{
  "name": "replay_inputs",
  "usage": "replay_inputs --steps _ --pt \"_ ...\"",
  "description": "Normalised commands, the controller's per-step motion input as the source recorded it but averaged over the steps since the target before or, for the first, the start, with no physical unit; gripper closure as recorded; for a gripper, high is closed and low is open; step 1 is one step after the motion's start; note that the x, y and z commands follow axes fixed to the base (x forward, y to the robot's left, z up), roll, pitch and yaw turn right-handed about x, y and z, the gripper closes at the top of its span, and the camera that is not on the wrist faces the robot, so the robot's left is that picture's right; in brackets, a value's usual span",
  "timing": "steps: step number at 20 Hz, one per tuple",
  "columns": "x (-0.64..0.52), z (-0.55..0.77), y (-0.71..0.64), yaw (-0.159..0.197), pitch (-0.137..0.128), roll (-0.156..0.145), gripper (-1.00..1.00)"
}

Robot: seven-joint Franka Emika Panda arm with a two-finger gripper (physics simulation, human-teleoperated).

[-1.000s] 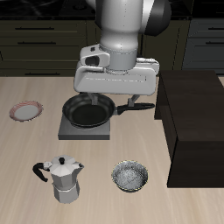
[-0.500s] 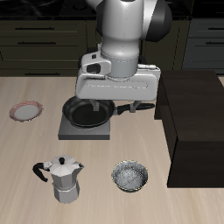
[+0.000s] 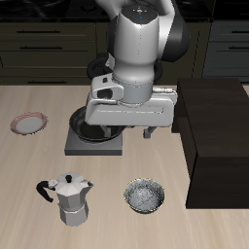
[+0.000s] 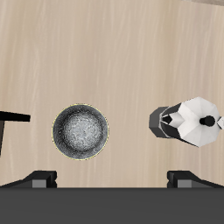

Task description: Place the bowl on top of the shelf

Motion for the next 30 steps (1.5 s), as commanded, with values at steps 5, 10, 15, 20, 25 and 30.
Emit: replay_inputs --steps 5,10,15,20,25,30 --pt "0.03 -0.16 0.00 -0.016 0.004 -0.004 -1.00" --pt "0.01 -0.31 0.01 -0.020 0.026 0.000 -1.00" --pt "-0.01 -0.29 0.05 0.000 0.029 0.006 -1.00" --pt "0.01 -0.22 0.08 -0.003 0.005 -0.003 -1.00" --pt "0.00 -0.15 0.09 0.011 0.001 -0.001 -1.00" --pt "0.02 -0.13 -0.04 -0.010 -0.001 -0.020 -1.00"
